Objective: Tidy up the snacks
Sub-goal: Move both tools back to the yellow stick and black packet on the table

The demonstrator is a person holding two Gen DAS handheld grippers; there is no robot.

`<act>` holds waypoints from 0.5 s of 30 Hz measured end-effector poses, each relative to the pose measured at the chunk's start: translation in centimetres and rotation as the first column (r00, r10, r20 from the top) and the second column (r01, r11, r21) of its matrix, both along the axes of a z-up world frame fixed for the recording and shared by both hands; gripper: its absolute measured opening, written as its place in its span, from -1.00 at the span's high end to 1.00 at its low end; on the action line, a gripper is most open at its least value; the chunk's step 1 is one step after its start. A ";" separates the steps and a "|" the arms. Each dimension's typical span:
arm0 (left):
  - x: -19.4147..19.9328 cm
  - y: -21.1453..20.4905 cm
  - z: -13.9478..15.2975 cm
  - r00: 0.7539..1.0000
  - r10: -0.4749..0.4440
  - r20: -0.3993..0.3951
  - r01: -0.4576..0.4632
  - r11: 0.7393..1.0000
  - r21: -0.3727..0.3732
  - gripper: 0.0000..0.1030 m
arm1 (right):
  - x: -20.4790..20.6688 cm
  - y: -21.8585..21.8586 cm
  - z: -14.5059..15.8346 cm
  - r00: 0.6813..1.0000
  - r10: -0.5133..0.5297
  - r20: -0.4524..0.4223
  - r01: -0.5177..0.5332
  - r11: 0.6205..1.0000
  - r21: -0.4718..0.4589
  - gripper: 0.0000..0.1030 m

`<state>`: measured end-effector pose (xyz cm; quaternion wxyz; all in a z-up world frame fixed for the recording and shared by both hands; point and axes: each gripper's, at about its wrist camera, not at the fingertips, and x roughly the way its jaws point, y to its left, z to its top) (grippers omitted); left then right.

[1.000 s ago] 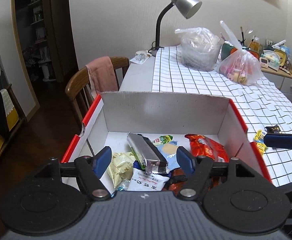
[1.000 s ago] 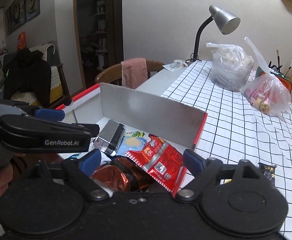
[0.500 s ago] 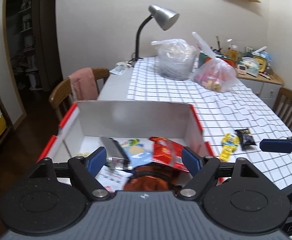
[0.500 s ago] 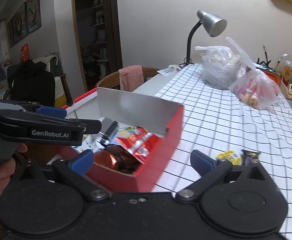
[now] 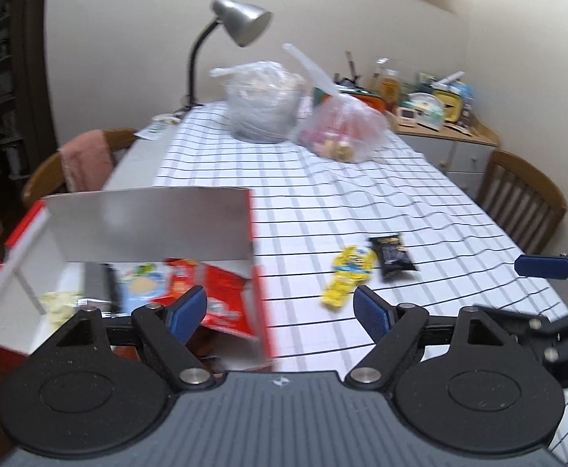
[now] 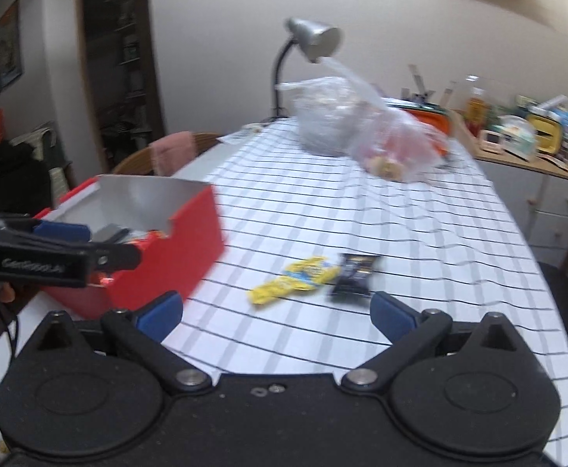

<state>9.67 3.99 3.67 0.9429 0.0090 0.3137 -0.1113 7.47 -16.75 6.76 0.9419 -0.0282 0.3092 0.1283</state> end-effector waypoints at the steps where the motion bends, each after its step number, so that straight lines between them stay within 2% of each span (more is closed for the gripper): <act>1: 0.1 -0.7 -0.1 1.000 -0.007 0.002 0.007 1.000 0.002 -0.60 | 0.1 -1.0 -0.2 1.000 -0.017 -0.001 0.017 1.000 -0.002 -1.00; 8: 2.0 -4.7 -1.0 0.999 -0.023 -0.027 0.023 1.000 0.006 -0.60 | 2.6 -5.5 -0.9 0.991 -0.132 -0.025 0.132 0.991 -0.002 -1.00; 15: 4.4 -7.1 -1.7 0.999 0.011 -0.041 -0.012 1.000 -0.018 -0.60 | 7.3 -5.9 -2.8 0.983 -0.178 -0.035 0.175 0.982 -0.076 -1.00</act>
